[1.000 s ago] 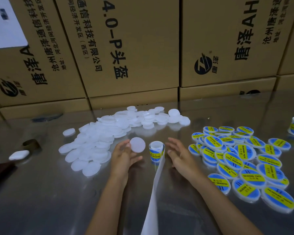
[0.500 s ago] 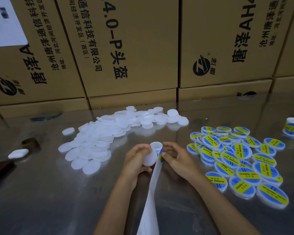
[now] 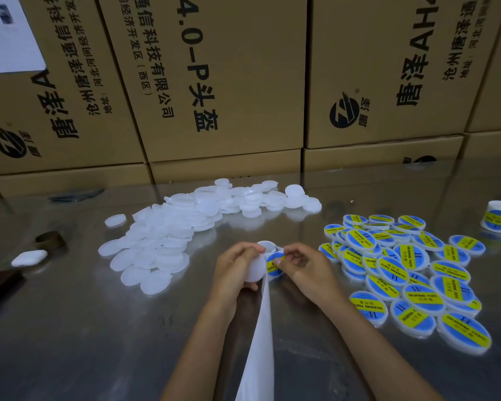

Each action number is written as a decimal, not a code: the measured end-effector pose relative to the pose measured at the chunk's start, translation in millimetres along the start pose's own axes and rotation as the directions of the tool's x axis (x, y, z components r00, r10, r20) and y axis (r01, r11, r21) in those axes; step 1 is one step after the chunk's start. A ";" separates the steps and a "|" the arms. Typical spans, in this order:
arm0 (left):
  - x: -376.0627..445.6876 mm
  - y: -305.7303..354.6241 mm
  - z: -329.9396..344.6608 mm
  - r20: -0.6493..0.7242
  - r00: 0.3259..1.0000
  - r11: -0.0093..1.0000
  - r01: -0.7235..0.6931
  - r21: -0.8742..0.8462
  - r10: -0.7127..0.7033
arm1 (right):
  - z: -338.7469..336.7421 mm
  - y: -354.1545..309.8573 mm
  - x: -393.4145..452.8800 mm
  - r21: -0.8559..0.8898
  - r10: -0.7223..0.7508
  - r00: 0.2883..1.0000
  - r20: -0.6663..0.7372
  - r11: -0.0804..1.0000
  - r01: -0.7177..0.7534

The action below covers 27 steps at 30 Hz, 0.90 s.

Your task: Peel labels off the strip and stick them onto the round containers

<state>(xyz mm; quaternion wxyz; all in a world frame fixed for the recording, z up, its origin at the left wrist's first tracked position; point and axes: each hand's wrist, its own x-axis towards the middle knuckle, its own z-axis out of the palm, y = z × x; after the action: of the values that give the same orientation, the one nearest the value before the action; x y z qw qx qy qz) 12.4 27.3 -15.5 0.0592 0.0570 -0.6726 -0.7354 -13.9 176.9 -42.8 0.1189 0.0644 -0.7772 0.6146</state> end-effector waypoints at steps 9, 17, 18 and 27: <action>-1.0 -1.3 8.8 0.020 1.000 0.987 -0.025 0.161 0.022 | 0.9 5.6 1.5 -0.017 0.042 0.997 -0.065 0.999 -0.043; 0.0 0.8 3.5 0.016 1.000 0.993 -0.005 0.120 0.004 | -4.1 -1.7 -5.4 -0.007 0.040 0.999 0.020 0.999 -0.040; 0.3 1.1 2.9 0.016 1.000 0.994 -0.007 0.111 0.005 | -5.4 -3.8 -7.1 0.025 0.050 0.997 0.058 0.998 -0.051; -0.7 2.6 -3.7 0.027 0.999 0.997 0.034 0.071 -0.036 | -30.5 -19.3 -16.7 0.088 0.092 0.893 0.441 0.985 -0.145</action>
<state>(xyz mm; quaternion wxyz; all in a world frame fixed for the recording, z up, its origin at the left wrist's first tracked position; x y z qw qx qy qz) 13.7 23.5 -13.2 0.0346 0.0606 -0.6977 -0.7130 10.2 201.2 -22.5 -0.0996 0.1595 -0.7485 0.6359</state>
